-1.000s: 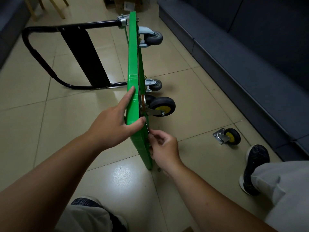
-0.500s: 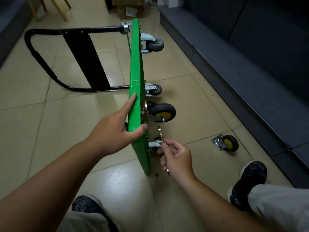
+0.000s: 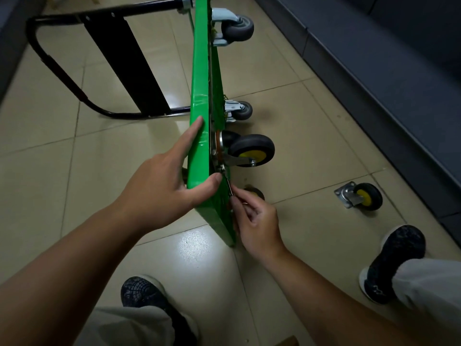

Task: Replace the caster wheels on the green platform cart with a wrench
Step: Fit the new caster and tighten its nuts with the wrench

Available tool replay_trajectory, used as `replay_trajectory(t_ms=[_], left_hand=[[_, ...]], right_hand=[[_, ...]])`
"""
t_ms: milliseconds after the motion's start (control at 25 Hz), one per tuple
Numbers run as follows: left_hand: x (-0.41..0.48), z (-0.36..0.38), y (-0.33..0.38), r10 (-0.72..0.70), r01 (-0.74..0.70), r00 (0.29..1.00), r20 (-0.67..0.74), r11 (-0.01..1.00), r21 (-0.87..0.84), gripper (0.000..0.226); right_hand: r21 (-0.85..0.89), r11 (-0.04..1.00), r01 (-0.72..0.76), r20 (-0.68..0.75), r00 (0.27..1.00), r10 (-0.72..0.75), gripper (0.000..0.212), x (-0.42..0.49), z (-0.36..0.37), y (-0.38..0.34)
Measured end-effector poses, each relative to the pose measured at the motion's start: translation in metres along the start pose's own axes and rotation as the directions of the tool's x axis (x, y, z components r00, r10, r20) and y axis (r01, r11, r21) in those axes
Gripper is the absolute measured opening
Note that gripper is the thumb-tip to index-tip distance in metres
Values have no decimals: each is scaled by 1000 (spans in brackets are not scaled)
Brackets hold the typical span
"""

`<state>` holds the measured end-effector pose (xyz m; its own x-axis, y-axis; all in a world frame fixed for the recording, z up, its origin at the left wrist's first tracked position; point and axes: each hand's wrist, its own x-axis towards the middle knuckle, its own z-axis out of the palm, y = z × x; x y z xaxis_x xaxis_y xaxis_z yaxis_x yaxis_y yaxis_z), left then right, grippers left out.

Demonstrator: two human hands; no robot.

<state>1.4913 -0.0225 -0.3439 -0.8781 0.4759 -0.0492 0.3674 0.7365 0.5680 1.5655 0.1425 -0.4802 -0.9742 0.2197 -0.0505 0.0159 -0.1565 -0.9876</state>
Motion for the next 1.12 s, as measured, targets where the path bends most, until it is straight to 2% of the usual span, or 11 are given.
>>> replay_trajectory(t_ms=[80,360,600,760,920,1040,1120], left_hand=[[0,0,1,-8,8,1000,-5,1000,11,98],[-1,3,2,-33,33,999,-8,999,20,96],[1,4,0,-41,43,999,-31,998,44,94],[0,5,3,-34,37,998,-49,998,60,91],[1,4,6,-31,33,999,-45,998,62,93],[0,0,6,-36,37,999,-13,998,43,96],[0,0,4,-31,31,1000,2,999,34,98]], right_hand=[[4,1000,30,34,999,-31,37,-5,2,-1],[130,985,-113,-10,993,115,31,-3,9,2],[5,992,-130,32,991,130,32,-6,11,-12],[5,955,-297,8,955,297,26,-4,17,-47],[91,860,-503,-31,861,507,11,16,25,-89],[30,869,-493,-14,869,494,11,13,22,-88],[-7,904,-427,-34,904,427,21,2,13,-70]])
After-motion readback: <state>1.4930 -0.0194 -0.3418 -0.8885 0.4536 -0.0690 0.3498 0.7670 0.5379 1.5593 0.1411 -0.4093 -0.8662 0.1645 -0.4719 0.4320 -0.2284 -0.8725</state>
